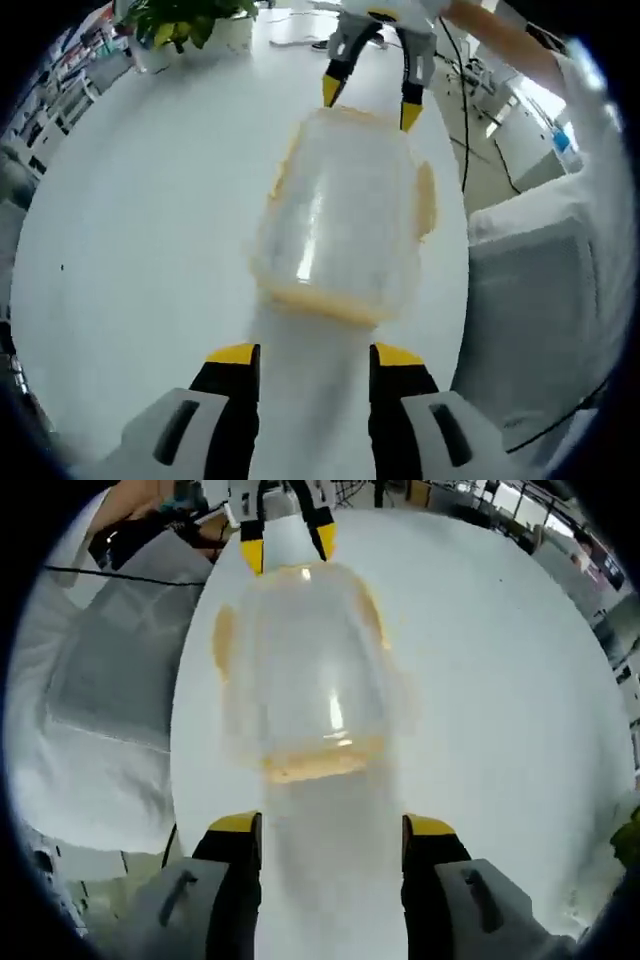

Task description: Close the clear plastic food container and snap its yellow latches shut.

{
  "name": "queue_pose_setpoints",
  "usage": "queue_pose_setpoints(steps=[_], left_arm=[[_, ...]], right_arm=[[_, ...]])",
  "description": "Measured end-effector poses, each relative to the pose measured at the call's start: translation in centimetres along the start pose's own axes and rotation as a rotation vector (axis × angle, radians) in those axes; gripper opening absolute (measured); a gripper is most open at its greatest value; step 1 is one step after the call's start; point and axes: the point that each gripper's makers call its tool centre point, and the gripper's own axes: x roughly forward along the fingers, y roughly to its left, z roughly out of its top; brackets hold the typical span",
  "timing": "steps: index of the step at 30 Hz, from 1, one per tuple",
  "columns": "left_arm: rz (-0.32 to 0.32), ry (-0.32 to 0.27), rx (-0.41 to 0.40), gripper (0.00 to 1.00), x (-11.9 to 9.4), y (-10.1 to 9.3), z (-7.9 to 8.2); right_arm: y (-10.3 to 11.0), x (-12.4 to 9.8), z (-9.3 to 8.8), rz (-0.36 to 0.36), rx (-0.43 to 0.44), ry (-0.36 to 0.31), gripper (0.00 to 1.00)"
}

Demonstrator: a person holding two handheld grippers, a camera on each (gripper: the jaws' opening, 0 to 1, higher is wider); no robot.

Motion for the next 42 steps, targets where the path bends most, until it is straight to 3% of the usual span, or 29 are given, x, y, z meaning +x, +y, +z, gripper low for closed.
queue_pose_setpoints(steps=[1, 3, 4, 5, 7, 9, 11, 12, 13, 14, 16, 17, 19, 21, 24, 27, 28, 32, 33, 35, 36, 37, 40, 42], left_arm=[[0.017, 0.018, -0.044, 0.37, -0.2, 0.4, -0.4], [-0.008, 0.019, -0.149, 0.37, -0.5, 0.3, -1.0], [-0.027, 0.012, -0.196, 0.39, -0.5, 0.0, -1.1], [-0.095, 0.005, -0.269, 0.41, -0.6, -1.1, -1.1], [-0.141, -0.004, -0.458, 0.48, -0.6, -1.6, -1.0], [-0.193, -0.003, -0.56, 0.47, -0.9, -2.2, -0.9], [-0.197, -0.061, -0.67, 0.45, -1.0, -2.1, 0.1], [-0.217, -0.117, -0.77, 0.45, -1.2, -2.2, 1.1], [-0.244, -0.142, -0.84, 0.46, -1.3, -2.4, 1.7], [-0.296, -0.191, -0.922, 0.47, -1.5, -2.9, 2.9], [-0.323, -0.201, -1.069, 0.48, -1.5, -2.8, 3.4], [-0.321, -0.209, -1.106, 0.48, -1.3, -2.6, 3.6], [-0.265, -0.17, -1.117, 0.48, -0.8, -2.0, 2.8], [-0.205, -0.18, -1.102, 0.48, -0.4, -1.2, 2.6], [-0.251, -0.165, -1.137, 0.48, -0.2, -2.3, 3.2], [-0.258, -0.172, -1.147, 0.48, -0.1, -2.5, 3.8], [-0.253, -0.166, -1.136, 0.48, 0.0, -3.7, 4.0], [-0.262, -0.148, -1.132, 0.47, 0.4, -4.0, 4.0], [-0.258, -0.139, -1.13, 0.47, 0.5, -4.2, 3.9], [-0.259, -0.122, -1.115, 0.47, 0.7, -5.2, 3.8], [-0.261, -0.111, -1.112, 0.46, 0.7, -4.5, 3.6], [-0.259, -0.111, -1.107, 0.46, 0.7, -4.6, 3.6], [-0.245, -0.097, -1.094, 0.46, 0.8, -3.9, 3.2], [-0.237, -0.091, -1.102, 0.46, 0.9, -3.9, 3.1]], right_arm=[[-0.3, -0.2, -0.3, -0.013, 0.003, 0.004, 0.44], [-0.6, -0.8, -1.2, -0.031, 0.059, 0.03, 0.36], [-0.6, -1.1, -1.6, -0.024, 0.111, 0.04, 0.34], [-0.6, -1.4, -1.9, -0.022, 0.191, 0.048, 0.34], [-0.3, -1.7, -1.9, 0.009, 0.288, 0.034, 0.36], [0.5, -2.0, -1.5, 0.071, 0.458, 0.01, 0.38], [1.1, -2.5, 0.0, 0.136, 0.563, -0.083, 0.37], [1.1, -2.8, 1.1, 0.165, 0.63, -0.152, 0.35], [1.2, -2.9, 1.6, 0.178, 0.661, -0.176, 0.34], [1.4, -3.3, 2.7, 0.23, 0.76, -0.236, 0.32], [1.3, -3.7, 3.8, 0.297, 0.887, -0.292, 0.3], [1.3, -4.0, 4.4, 0.334, 0.953, -0.319, 0.28], [0.8, -4.1, 5.0, 0.341, 1.006, -0.351, 0.26], [0.4, -3.9, 4.9, 0.314, 1.013, -0.343, 0.26], [0.4, -3.5, 5.0, 0.293, 1.017, -0.323, 0.25], [0.9, -3.0, 5.3, 0.31, 1.014, -0.295, 0.26], [1.2, -2.8, 5.5, 0.316, 1.0, -0.281, 0.27], [1.2, -1.8, 5.9, 0.305, 0.987, -0.26, 0.38], [1.4, -1.6, 5.9, 0.303, 0.983, -0.253, 0.38], [1.6, -1.1, 5.4, 0.273, 0.965, -0.224, 0.27], [1.2, -0.7, 4.2, 0.213, 0.92, -0.174, 0.23], [1.3, -0.8, 5.2, 0.25, 0.957, -0.213, 0.23], [0.3, -0.7, 5.2, 0.259, 0.947, -0.206, 0.23], [2.1, -1.0, 4.9, 0.255, 0.941, -0.208, 0.23]])
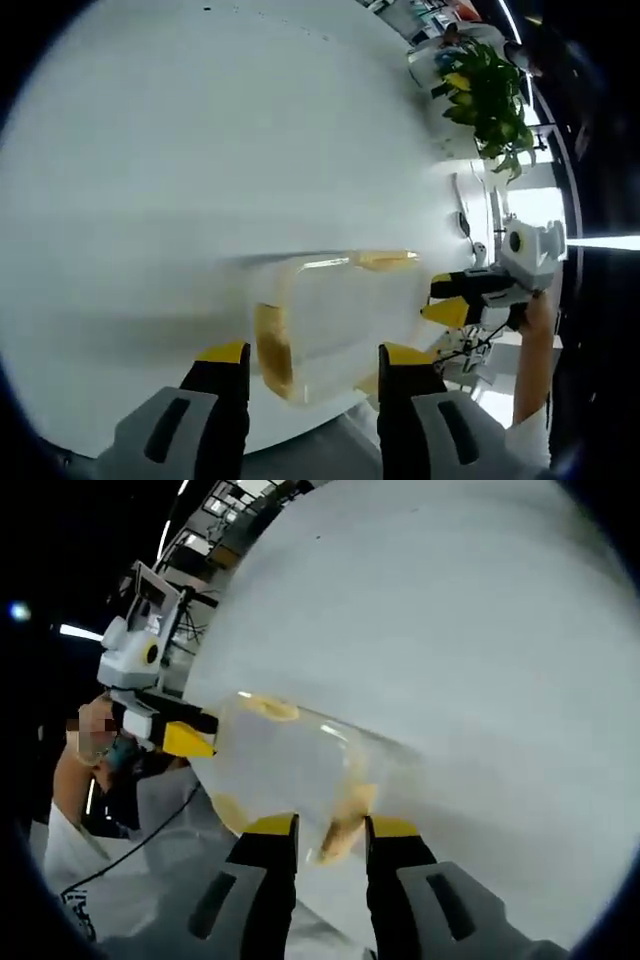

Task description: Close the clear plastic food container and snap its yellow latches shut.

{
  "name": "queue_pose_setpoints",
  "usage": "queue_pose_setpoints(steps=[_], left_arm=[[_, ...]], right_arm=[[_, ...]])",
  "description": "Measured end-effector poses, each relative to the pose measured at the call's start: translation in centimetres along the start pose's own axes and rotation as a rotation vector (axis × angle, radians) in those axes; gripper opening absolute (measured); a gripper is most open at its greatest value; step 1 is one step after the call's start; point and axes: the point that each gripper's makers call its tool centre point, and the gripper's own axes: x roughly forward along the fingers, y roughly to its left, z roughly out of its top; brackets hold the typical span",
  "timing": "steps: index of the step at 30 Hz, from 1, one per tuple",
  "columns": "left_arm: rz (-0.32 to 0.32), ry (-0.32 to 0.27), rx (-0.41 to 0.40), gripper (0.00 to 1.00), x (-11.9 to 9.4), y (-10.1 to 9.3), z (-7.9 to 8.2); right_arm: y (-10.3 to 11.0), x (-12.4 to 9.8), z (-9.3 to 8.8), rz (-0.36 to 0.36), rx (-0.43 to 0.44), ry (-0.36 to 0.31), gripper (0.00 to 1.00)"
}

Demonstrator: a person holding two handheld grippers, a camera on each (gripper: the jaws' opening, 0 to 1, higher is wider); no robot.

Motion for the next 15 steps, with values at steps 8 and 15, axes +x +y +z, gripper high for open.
queue_pose_setpoints(steps=[8, 15], left_arm=[[0.067, 0.022, 0.051, 0.32, 0.2, 1.0, 0.2], [0.104, 0.04, 0.066, 0.29, 0.3, 0.8, 0.4]], right_arm=[[-0.5, 0.3, 0.6, -0.019, -0.039, -0.034, 0.22], [0.0, 0.1, 0.4, -0.007, -0.017, -0.005, 0.22]])
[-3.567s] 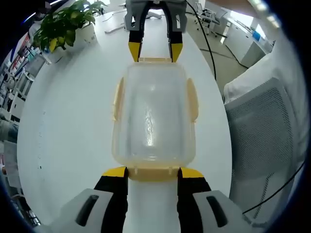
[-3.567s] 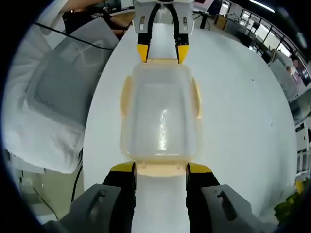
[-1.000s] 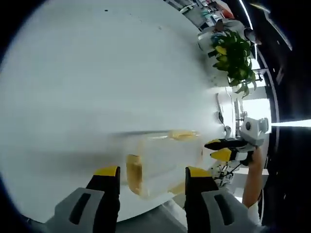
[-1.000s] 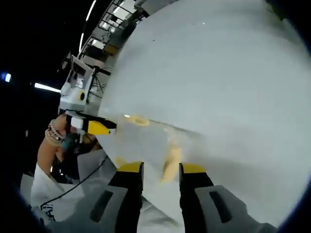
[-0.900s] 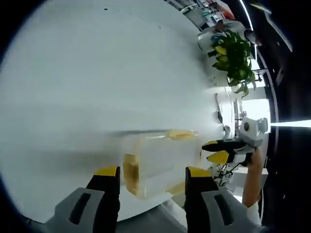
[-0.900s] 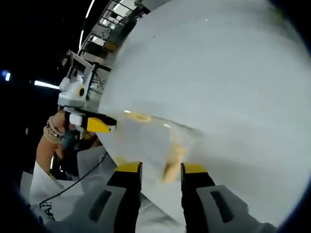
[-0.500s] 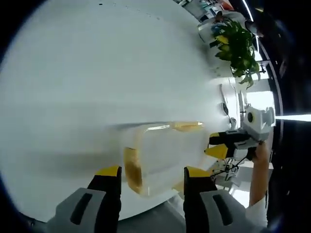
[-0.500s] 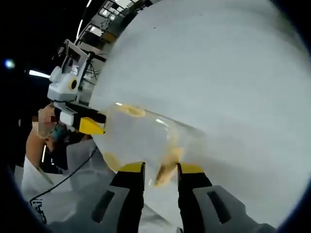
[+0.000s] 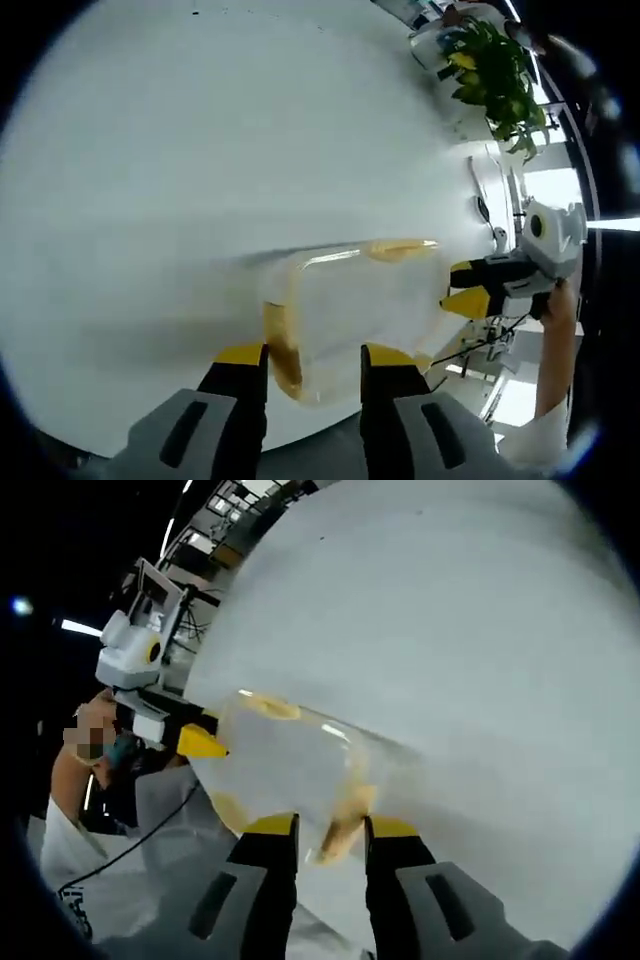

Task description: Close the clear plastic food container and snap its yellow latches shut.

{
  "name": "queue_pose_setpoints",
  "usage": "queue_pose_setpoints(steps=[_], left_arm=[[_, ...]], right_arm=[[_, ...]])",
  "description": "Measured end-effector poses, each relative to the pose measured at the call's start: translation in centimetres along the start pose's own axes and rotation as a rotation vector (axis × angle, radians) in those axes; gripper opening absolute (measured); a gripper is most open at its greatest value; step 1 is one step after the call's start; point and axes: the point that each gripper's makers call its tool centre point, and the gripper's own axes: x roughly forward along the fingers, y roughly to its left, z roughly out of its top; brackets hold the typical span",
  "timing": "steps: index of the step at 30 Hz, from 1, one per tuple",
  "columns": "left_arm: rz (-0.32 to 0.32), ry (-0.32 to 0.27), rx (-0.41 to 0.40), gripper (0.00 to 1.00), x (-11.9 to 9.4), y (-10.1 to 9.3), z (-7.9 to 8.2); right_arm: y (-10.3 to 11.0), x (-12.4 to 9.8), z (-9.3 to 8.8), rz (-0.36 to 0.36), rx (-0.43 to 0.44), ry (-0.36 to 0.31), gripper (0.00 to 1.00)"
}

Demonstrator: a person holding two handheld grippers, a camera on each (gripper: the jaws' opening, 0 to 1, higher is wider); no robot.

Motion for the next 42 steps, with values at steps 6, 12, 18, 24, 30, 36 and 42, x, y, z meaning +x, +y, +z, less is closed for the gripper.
queue_pose_setpoints(steps=[6, 12, 18, 24, 30, 36, 42], left_arm=[[0.012, 0.012, 0.015, 0.28, 0.1, 0.1, 0.0], [0.003, 0.023, 0.01, 0.27, 0.2, -0.1, -0.3], [-0.001, 0.037, 0.004, 0.25, -0.1, 0.5, -0.1], [0.0, 0.036, 0.013, 0.25, -0.2, 0.4, -0.4], [0.006, 0.031, 0.008, 0.25, 0.0, -0.3, -0.7], [0.006, 0.024, 0.014, 0.25, 0.4, -0.8, -0.6], [-0.024, -0.013, 0.049, 0.26, 0.6, -1.1, -0.8]], right_arm=[[0.0, 0.0, 0.0, 0.008, 0.002, 0.009, 0.21], [-0.1, 0.0, 0.1, 0.006, -0.002, 0.015, 0.2], [-0.1, 0.1, 0.2, 0.0, 0.001, 0.012, 0.19], [-0.1, 0.1, 0.2, 0.002, 0.003, 0.016, 0.19], [-0.2, 0.2, 0.0, 0.051, 0.059, -0.002, 0.17], [0.0, 0.6, 0.2, 0.084, 0.079, -0.008, 0.17], [0.0, 0.7, 0.2, 0.082, 0.05, 0.011, 0.18]])
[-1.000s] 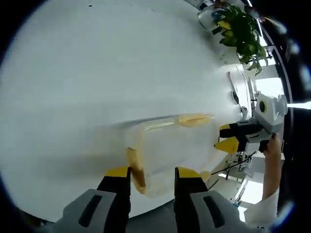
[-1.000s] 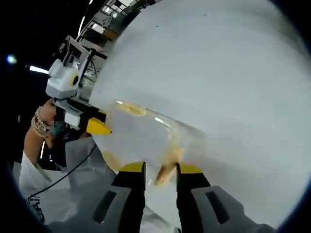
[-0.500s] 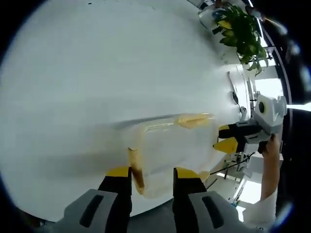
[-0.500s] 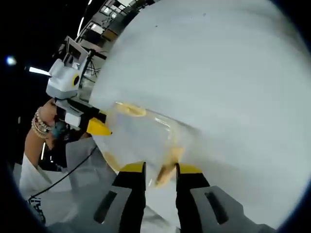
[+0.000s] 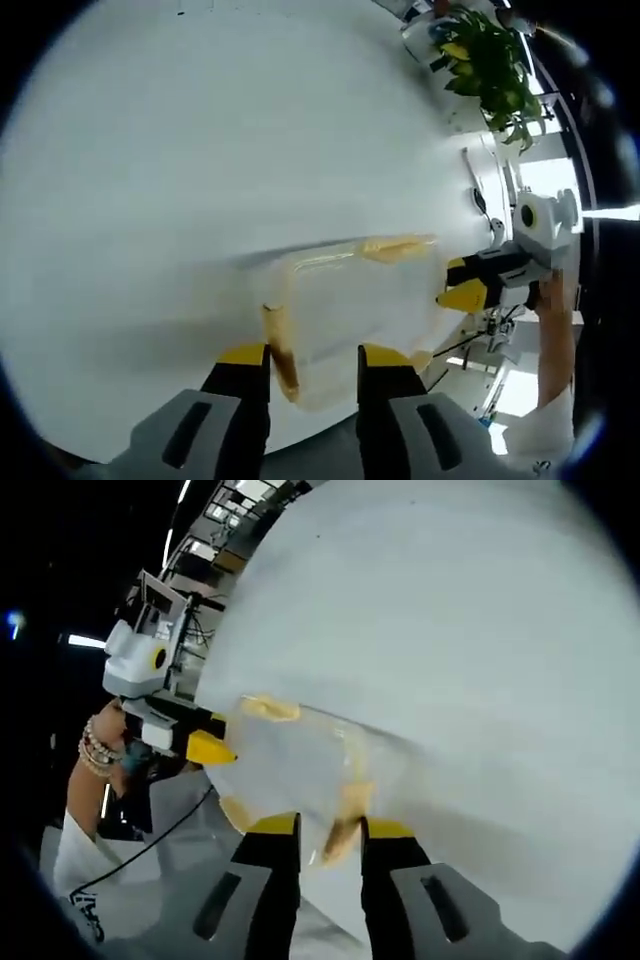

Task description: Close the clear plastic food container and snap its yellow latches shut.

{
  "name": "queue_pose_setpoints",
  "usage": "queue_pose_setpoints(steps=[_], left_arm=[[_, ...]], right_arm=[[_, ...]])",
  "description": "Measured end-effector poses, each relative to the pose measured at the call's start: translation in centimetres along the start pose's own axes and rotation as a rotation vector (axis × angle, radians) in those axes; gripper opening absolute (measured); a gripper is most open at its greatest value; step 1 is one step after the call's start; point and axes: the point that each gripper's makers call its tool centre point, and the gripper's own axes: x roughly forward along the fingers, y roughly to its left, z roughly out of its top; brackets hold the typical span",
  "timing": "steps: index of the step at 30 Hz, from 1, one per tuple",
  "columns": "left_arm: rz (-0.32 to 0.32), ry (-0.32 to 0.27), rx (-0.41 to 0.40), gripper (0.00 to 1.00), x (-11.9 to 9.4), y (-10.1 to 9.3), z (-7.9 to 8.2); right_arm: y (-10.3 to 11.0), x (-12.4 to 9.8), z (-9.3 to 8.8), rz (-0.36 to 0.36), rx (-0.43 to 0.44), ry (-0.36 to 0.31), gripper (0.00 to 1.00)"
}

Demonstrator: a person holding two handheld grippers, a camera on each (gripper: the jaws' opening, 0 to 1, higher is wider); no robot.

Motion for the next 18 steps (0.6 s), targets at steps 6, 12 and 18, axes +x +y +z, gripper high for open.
queue_pose_setpoints(steps=[6, 12, 18], left_arm=[[0.017, -0.036, 0.03, 0.29, 0.1, -0.1, 0.4], [0.054, -0.14, 0.164, 0.44, 1.0, -0.9, 1.3], [0.156, -0.206, 0.376, 0.48, -0.3, -0.7, 2.1]], right_arm=[[0.1, -0.1, -0.2, -0.02, -0.017, -0.004, 0.2], [0.0, -0.3, -0.4, -0.004, -0.017, -0.045, 0.22], [0.3, -0.1, -0.5, 0.019, -0.04, -0.079, 0.25]])
